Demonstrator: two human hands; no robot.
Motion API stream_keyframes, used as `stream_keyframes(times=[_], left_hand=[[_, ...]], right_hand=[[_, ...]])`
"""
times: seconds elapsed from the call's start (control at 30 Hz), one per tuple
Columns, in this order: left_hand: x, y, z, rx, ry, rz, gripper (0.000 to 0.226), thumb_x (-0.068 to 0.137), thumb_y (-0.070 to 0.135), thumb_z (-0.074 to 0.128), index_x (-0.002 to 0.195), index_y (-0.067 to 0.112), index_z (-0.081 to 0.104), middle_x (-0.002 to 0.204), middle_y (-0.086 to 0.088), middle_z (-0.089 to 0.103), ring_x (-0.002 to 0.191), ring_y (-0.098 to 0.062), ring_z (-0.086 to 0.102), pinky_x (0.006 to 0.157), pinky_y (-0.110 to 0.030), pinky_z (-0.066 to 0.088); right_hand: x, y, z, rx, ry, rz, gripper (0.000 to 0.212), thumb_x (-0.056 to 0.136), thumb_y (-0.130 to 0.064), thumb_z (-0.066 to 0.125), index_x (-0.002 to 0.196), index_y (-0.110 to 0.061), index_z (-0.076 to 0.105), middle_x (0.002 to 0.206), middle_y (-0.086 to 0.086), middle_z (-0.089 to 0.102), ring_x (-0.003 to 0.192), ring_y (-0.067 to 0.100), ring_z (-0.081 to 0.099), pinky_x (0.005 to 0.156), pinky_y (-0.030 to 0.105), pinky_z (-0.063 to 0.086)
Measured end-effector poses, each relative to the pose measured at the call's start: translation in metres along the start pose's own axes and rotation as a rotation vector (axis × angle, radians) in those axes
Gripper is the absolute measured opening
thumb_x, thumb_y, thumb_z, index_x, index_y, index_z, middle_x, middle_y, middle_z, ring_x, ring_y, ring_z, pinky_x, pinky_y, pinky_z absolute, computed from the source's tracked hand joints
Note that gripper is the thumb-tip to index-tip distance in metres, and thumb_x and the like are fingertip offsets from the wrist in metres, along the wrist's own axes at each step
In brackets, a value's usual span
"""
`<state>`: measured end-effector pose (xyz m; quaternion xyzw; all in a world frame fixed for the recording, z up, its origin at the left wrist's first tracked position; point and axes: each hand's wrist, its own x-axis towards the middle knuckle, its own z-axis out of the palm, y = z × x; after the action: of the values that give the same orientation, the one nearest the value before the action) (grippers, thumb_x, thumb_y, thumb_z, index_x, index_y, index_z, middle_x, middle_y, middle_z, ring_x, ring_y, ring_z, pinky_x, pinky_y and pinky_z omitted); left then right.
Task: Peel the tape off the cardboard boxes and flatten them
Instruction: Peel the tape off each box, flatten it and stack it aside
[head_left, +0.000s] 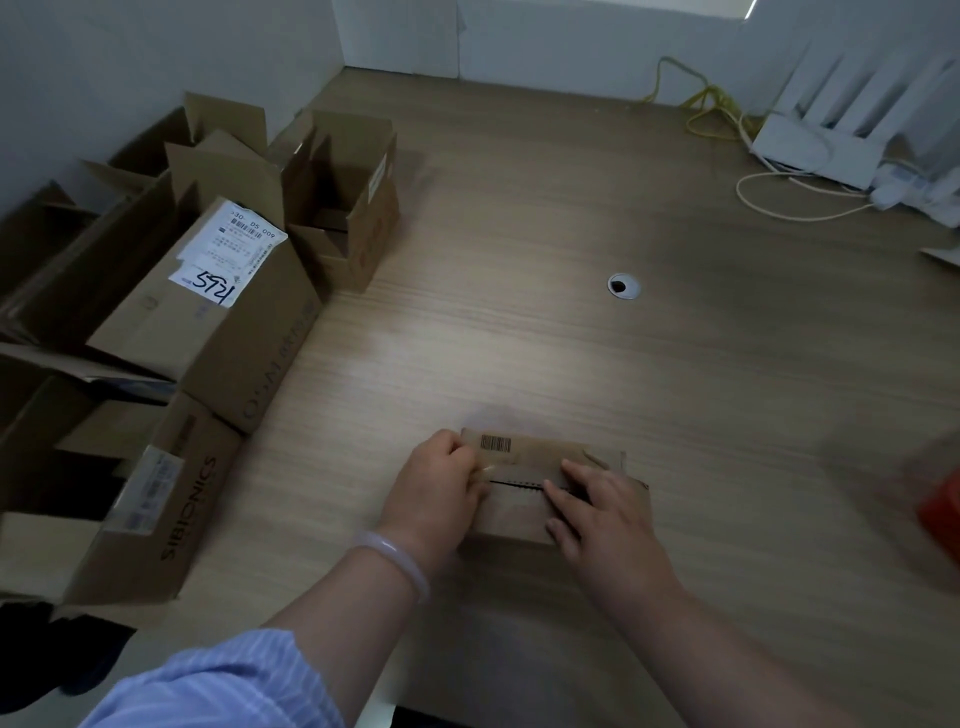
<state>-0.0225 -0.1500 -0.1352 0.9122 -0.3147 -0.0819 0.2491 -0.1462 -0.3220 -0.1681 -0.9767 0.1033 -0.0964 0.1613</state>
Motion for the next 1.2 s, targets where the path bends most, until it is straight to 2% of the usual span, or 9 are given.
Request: stream_keyframes(times=[0.13,0.3,0.37,0.43,0.57,0.7,0.9,1.0,1.2], left_hand=[[0.004,-0.003,-0.004,-0.038,0.029,-0.137,0.009,0.084,0.018,0.061,0.078,0.015,0.056,0.082,-0.005,0.06,0.079,-0.024,0.055,0.068,-0.031,0.041],[0.004,-0.014,-0.002,-0.482,0.115,-0.589,0.019,0.079,0.013,0.068,0.072,0.021,0.052,0.07,0.004,0.059,0.068,-0.014,0.058,0.059,-0.016,0.044],[0.002,-0.018,0.002,-0.594,0.157,-0.644,0.018,0.077,0.01,0.066,0.071,0.02,0.052,0.071,0.0,0.061,0.073,-0.022,0.064,0.066,-0.029,0.055],[0.002,-0.02,0.003,-0.479,0.171,-0.553,0.02,0.076,0.011,0.066,0.069,0.021,0.05,0.074,0.001,0.059,0.072,-0.019,0.062,0.065,-0.031,0.052],[0.0,-0.025,-0.002,-0.043,0.145,-0.017,0.009,0.08,0.012,0.063,0.076,0.019,0.059,0.083,0.001,0.057,0.075,-0.019,0.055,0.063,-0.029,0.045],[-0.007,-0.033,-0.008,-0.072,0.103,0.16,0.018,0.082,0.028,0.058,0.087,0.017,0.071,0.091,0.005,0.062,0.084,-0.01,0.058,0.08,-0.02,0.047],[0.003,-0.023,-0.006,-0.402,-0.051,-0.371,0.02,0.075,0.022,0.077,0.087,0.028,0.062,0.089,0.01,0.064,0.08,-0.007,0.062,0.076,-0.022,0.051],[0.003,-0.021,0.0,-0.423,-0.01,-0.477,0.016,0.077,0.024,0.077,0.078,0.025,0.061,0.079,0.009,0.066,0.075,-0.009,0.062,0.072,-0.023,0.051],[0.001,-0.036,0.008,-0.757,0.101,-0.733,0.022,0.08,0.006,0.072,0.069,0.016,0.056,0.077,-0.01,0.068,0.078,-0.028,0.069,0.069,-0.048,0.059]], right_hand=[[-0.002,0.002,0.002,-0.002,0.02,-0.009,0.036,0.071,-0.028,0.077,0.106,-0.019,0.074,0.119,0.008,0.063,0.107,0.021,0.044,0.097,0.028,0.03],[-0.002,-0.002,-0.001,-0.031,0.031,-0.01,0.037,0.073,-0.034,0.064,0.106,-0.021,0.074,0.119,0.006,0.064,0.107,0.02,0.044,0.098,0.027,0.029],[-0.002,-0.002,-0.001,-0.038,0.01,-0.006,0.037,0.074,-0.036,0.063,0.107,-0.021,0.073,0.119,0.005,0.064,0.107,0.02,0.046,0.099,0.026,0.029],[-0.003,-0.001,-0.001,-0.039,-0.012,0.002,0.038,0.076,-0.036,0.062,0.108,-0.022,0.073,0.121,0.005,0.063,0.108,0.02,0.048,0.099,0.026,0.029],[-0.003,-0.002,-0.002,-0.044,-0.033,0.021,0.037,0.076,-0.037,0.061,0.108,-0.022,0.073,0.121,0.004,0.063,0.106,0.024,0.057,0.099,0.027,0.03],[-0.002,-0.003,-0.002,-0.053,-0.054,0.025,0.038,0.076,-0.038,0.058,0.107,-0.023,0.073,0.121,0.005,0.063,0.104,0.026,0.06,0.098,0.028,0.03],[-0.004,-0.001,-0.001,-0.035,-0.055,0.031,0.037,0.075,-0.035,0.063,0.108,-0.023,0.073,0.122,0.005,0.063,0.106,0.026,0.06,0.098,0.03,0.032],[-0.004,0.0,0.001,-0.023,-0.053,0.028,0.037,0.075,-0.035,0.063,0.109,-0.023,0.072,0.124,0.005,0.062,0.108,0.026,0.058,0.098,0.032,0.033],[-0.005,0.002,0.003,-0.006,-0.023,0.021,0.036,0.078,-0.036,0.061,0.11,-0.023,0.072,0.124,0.004,0.061,0.108,0.025,0.057,0.097,0.034,0.035]])
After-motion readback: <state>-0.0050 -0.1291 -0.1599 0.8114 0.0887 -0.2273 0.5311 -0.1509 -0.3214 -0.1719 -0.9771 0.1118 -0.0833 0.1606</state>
